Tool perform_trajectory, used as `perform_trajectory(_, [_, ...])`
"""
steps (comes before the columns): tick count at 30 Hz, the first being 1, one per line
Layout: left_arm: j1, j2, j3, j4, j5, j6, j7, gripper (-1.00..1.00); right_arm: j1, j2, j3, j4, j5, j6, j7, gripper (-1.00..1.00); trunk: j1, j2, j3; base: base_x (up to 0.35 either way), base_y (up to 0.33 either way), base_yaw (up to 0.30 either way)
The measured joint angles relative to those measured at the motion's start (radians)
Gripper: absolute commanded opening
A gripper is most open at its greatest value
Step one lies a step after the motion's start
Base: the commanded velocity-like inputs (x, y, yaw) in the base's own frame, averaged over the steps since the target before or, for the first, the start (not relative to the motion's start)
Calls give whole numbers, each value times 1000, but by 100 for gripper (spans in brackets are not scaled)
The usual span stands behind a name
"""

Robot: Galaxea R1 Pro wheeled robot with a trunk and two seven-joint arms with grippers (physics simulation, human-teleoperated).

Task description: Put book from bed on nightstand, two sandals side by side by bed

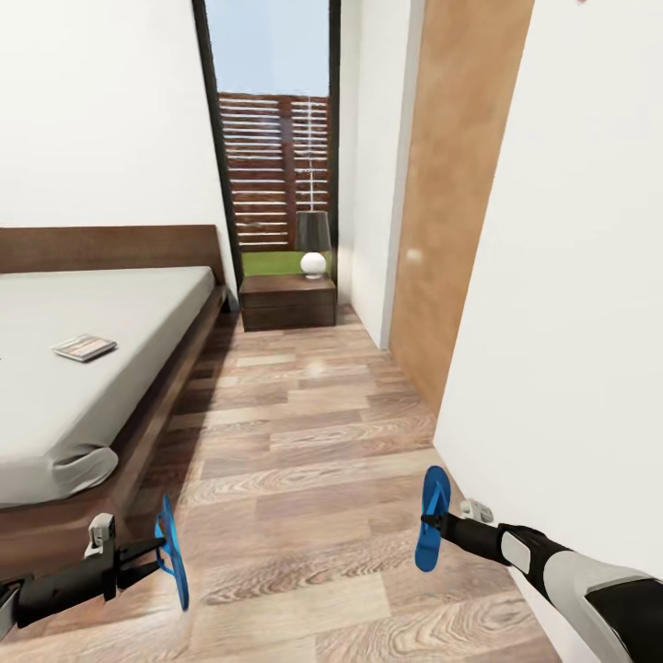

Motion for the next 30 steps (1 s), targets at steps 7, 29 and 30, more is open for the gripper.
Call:
perform_trajectory(7, [0, 0, 0, 2, 0, 0, 0, -100, 0, 0, 0, 0, 0, 0, 0, -100, 0, 0, 0, 290, -115, 161])
perform_trajectory(29, [0, 2, 2, 7, 1, 0, 0, -100, 0, 0, 0, 0, 0, 0, -1, -100, 0, 0, 0, 243, -61, 203])
perform_trajectory(30, [0, 2, 2, 7, 1, 0, 0, -100, 0, 0, 0, 0, 0, 0, -1, -100, 0, 0, 0, 157, -71, 233])
